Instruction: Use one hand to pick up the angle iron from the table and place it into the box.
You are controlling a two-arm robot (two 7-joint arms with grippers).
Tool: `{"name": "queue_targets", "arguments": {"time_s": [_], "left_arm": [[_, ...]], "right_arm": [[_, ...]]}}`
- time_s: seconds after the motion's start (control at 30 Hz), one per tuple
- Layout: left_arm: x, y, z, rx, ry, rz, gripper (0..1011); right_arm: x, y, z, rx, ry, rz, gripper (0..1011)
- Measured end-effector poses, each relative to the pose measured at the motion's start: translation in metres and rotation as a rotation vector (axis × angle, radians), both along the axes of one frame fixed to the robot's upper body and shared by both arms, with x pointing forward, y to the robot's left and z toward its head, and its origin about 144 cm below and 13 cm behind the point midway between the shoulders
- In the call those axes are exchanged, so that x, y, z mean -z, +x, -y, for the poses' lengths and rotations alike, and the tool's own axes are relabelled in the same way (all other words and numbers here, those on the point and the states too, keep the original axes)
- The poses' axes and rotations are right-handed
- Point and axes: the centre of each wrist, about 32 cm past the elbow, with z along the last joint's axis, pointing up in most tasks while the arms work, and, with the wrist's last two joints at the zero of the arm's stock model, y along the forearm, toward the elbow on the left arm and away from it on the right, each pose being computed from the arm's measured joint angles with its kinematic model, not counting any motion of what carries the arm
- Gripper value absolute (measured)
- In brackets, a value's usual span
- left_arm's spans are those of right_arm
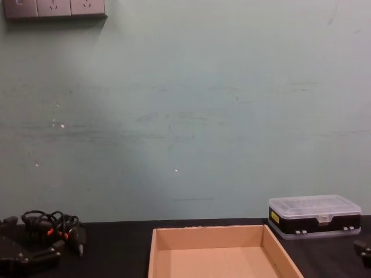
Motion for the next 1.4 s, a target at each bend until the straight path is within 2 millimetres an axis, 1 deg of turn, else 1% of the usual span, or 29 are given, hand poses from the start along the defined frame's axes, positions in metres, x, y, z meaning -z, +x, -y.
{"name": "queue_targets", "arguments": {"time_s": [0.43, 0.57, 0.73, 0.77, 0.8, 0.83, 0.87, 0.9, 0.97, 1.03, 1.07, 1.17, 1.23, 1.27, 1.3, 1.4], "left_arm": [[0.0, 0.0, 0.0, 0.0, 0.0, 0.0, 1000], [0.0, 0.0, 0.0, 0.0, 0.0, 0.0, 1000], [0.0, 0.0, 0.0, 0.0, 0.0, 0.0, 1000], [0.0, 0.0, 0.0, 0.0, 0.0, 0.0, 1000], [0.0, 0.0, 0.0, 0.0, 0.0, 0.0, 1000], [0.0, 0.0, 0.0, 0.0, 0.0, 0.0, 1000], [0.0, 0.0, 0.0, 0.0, 0.0, 0.0, 1000], [0.0, 0.0, 0.0, 0.0, 0.0, 0.0, 1000], [0.0, 0.0, 0.0, 0.0, 0.0, 0.0, 1000], [0.0, 0.0, 0.0, 0.0, 0.0, 0.0, 1000], [0.0, 0.0, 0.0, 0.0, 0.0, 0.0, 1000], [0.0, 0.0, 0.0, 0.0, 0.0, 0.0, 1000], [0.0, 0.0, 0.0, 0.0, 0.0, 0.0, 1000], [0.0, 0.0, 0.0, 0.0, 0.0, 0.0, 1000], [0.0, 0.0, 0.0, 0.0, 0.0, 0.0, 1000], [0.0, 0.0, 0.0, 0.0, 0.0, 0.0, 1000]], "right_arm": [[0.0, 0.0, 0.0, 0.0, 0.0, 0.0, 1003], [-0.005, -0.004, 0.0, -0.045, 0.018, -0.007, 1003], [-0.022, -0.021, 0.005, -0.138, 0.036, -0.02, 1002], [-0.022, -0.021, 0.005, -0.138, 0.036, -0.02, 1003], [-0.029, -0.029, 0.01, -0.169, 0.038, -0.037, 1002], [-0.032, -0.032, 0.012, -0.181, 0.039, -0.043, 1003], [-0.04, -0.039, 0.019, -0.213, 0.039, -0.059, 1002], [-0.04, -0.039, 0.019, -0.213, 0.039, -0.059, 1002], [-0.057, -0.052, 0.034, -0.288, 0.032, -0.097, 1003], [-0.064, -0.057, 0.042, -0.328, 0.021, -0.12, 1002], [-0.071, -0.062, 0.048, -0.372, 0.004, -0.141, 1003], [-0.082, -0.068, 0.058, -0.447, -0.048, -0.181, 1002], [-0.086, -0.069, 0.061, -0.501, -0.091, -0.221, 1002], [-0.086, -0.069, 0.061, -0.501, -0.091, -0.221, 1003], [-0.087, -0.07, 0.061, -0.549, -0.132, -0.258, 1002], [-0.086, -0.07, 0.059, -0.596, -0.169, -0.293, 1002]]}}
